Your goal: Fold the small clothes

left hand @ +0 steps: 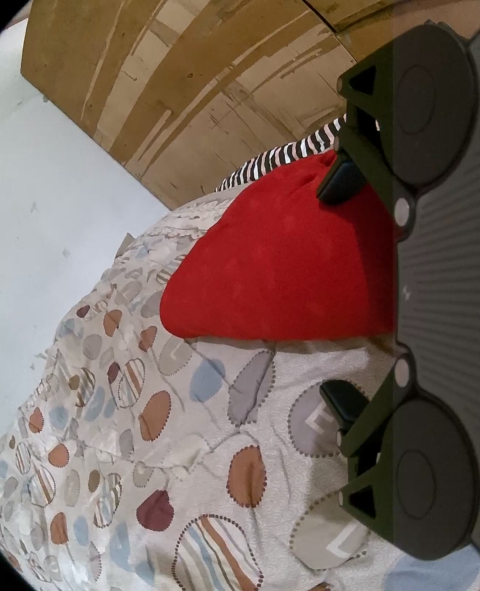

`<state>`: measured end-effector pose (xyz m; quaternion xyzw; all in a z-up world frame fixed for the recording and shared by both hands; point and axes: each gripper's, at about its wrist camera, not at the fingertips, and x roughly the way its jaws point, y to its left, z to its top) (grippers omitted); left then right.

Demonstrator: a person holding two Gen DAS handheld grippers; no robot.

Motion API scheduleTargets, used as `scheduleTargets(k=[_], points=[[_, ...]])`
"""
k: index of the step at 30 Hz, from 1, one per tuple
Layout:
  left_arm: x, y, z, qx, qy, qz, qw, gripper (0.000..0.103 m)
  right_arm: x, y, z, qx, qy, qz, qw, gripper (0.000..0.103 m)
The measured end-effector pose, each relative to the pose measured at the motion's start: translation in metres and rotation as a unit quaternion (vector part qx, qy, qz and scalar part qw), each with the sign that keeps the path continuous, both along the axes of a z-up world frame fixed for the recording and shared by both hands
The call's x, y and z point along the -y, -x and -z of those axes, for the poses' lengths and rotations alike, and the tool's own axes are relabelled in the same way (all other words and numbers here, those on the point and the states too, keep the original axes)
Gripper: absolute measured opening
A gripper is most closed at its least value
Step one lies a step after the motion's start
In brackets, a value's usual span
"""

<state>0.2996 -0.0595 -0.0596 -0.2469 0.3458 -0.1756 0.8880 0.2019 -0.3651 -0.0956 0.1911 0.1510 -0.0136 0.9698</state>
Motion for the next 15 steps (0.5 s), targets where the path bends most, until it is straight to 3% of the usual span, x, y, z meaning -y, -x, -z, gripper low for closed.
scheduleTargets(k=[11,15], points=[[-0.0003,-0.0001,0.0024,-0.002,0.009,0.000,1.0000,0.103,-0.0005,0.0009,0.0015,0.004,-0.002,0.001,1.000,0.102],[0.0009,0.0013,0.0015,0.007,-0.004,0.001,1.0000,0.103,-0.0004,0.0015,0.0020,0.005,-0.003,0.001,1.000,0.102]])
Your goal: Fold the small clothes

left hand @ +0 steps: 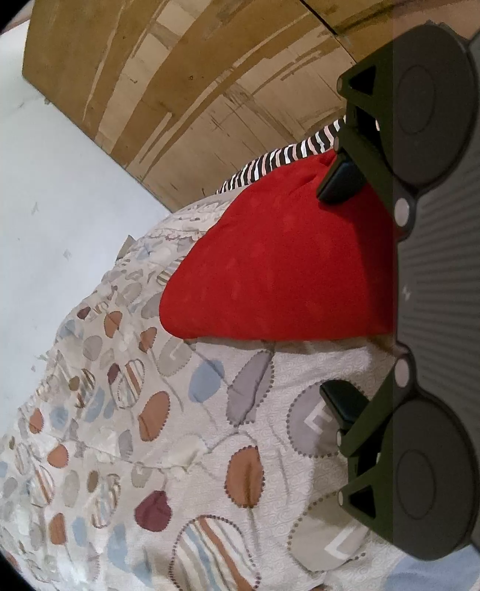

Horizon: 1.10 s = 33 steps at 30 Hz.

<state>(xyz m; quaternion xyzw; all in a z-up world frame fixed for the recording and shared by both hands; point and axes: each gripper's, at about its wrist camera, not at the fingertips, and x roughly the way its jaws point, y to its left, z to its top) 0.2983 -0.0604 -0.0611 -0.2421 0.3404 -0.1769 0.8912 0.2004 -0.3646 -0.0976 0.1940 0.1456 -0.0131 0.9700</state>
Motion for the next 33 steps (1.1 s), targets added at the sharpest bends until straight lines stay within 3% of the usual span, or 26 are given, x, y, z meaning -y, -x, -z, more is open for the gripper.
scheduleTargets(k=[9,12,14,18,23,26,29,33], points=[[0.000,0.005,-0.005,0.017,-0.023,-0.001,0.9996,0.103,0.005,0.002,-0.002,0.000,-0.015,-0.006,1.000,0.103],[0.002,0.009,-0.006,0.032,-0.046,-0.007,0.9984,0.103,0.015,0.000,-0.021,-0.022,-0.028,-0.015,0.999,0.103],[0.006,0.011,-0.007,0.038,-0.054,-0.007,0.9978,0.103,0.018,0.000,-0.037,-0.018,-0.011,-0.014,1.000,0.103],[0.012,0.016,-0.011,0.054,-0.076,-0.008,0.9956,0.103,0.024,-0.012,-0.062,-0.016,-0.009,-0.053,0.998,0.103],[0.013,0.020,-0.012,0.063,-0.088,-0.003,0.9941,0.103,0.015,-0.039,-0.067,-0.061,-0.025,-0.119,0.991,0.103],[0.011,0.018,-0.012,0.060,-0.084,0.010,0.9946,0.103,0.006,-0.048,-0.056,-0.097,0.034,-0.094,0.990,0.103],[0.005,0.017,-0.017,0.061,-0.075,0.024,0.9951,0.102,0.016,-0.044,-0.047,-0.098,0.023,-0.081,0.992,0.103],[-0.016,0.022,-0.030,0.113,0.011,0.045,0.9925,0.102,0.029,-0.032,-0.038,-0.113,0.040,-0.054,0.991,0.103]])
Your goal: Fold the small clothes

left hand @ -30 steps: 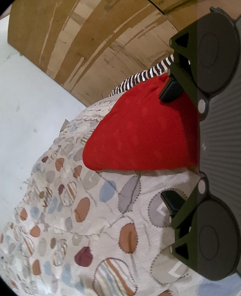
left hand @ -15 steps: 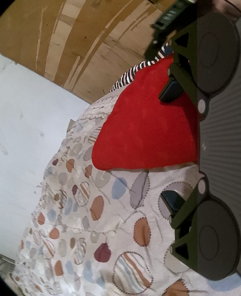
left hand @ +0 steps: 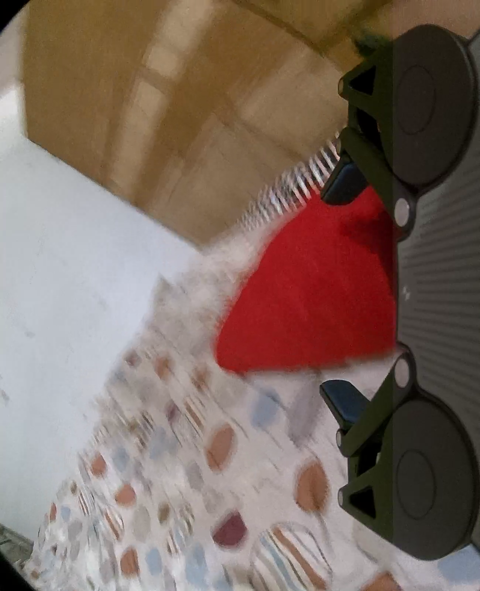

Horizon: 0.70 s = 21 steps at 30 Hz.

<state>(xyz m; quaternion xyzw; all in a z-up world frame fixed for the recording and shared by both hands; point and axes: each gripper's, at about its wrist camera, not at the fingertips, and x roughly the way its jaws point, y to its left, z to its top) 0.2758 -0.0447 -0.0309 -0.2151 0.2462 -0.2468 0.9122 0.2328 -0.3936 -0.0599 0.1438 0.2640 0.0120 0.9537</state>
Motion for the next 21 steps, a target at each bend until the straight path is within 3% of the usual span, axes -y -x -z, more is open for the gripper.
scheduleTargets(k=[3,5,8,12,18,21], points=[[0.006,-0.014,-0.005,0.000,-0.012,0.024,0.9996,0.102,0.016,0.008,-0.002,0.016,-0.055,-0.008,0.998,0.103],[0.016,-0.026,-0.003,-0.028,-0.032,0.038,0.9984,0.102,0.018,0.005,-0.009,0.030,-0.059,-0.019,0.998,0.103],[0.023,-0.034,0.007,-0.055,-0.033,0.062,0.9960,0.103,0.017,-0.009,-0.018,0.048,-0.058,-0.042,0.996,0.103],[0.030,-0.035,0.017,-0.062,-0.060,0.069,0.9939,0.103,0.023,-0.042,-0.023,0.056,-0.078,-0.069,0.993,0.103],[0.034,-0.036,0.028,-0.077,-0.058,0.071,0.9928,0.103,0.040,-0.092,-0.027,0.035,-0.163,-0.066,0.984,0.103],[0.035,-0.034,0.031,-0.070,-0.064,0.069,0.9931,0.103,0.036,-0.120,-0.017,0.004,-0.177,-0.095,0.980,0.103]])
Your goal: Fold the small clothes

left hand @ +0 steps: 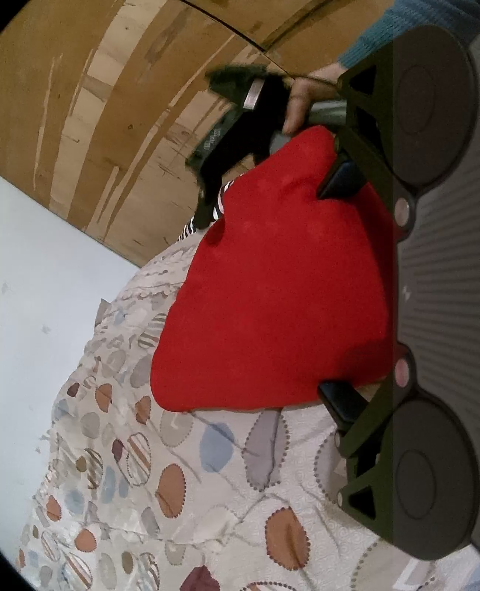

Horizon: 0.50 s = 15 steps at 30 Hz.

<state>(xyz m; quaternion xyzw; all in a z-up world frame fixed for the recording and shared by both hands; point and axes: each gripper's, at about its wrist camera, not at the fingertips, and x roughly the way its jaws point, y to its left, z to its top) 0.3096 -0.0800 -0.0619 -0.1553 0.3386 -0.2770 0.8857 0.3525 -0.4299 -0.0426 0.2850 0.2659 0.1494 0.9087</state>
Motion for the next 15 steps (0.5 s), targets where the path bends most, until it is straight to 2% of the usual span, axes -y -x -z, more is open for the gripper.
scheduleTargets(k=[3,4,9,12,15], points=[[-0.003,-0.001,0.002,-0.004,0.012,-0.002,0.9999,0.103,-0.003,-0.024,0.023,-0.043,-0.048,-0.051,0.997,0.103],[-0.004,-0.001,0.003,-0.005,0.015,-0.003,0.9999,0.103,-0.004,-0.026,0.029,-0.045,-0.050,-0.052,0.996,0.103],[-0.004,0.000,0.005,-0.001,0.019,-0.004,0.9998,0.103,-0.020,-0.011,0.036,0.001,0.007,-0.049,0.999,0.099],[-0.006,0.001,0.002,0.002,0.027,-0.001,0.9996,0.103,-0.015,-0.009,0.040,0.008,-0.012,-0.043,0.999,0.097],[-0.014,-0.003,-0.004,-0.008,0.054,-0.002,0.9985,0.103,-0.014,-0.011,0.043,0.011,-0.010,-0.041,0.999,0.094]])
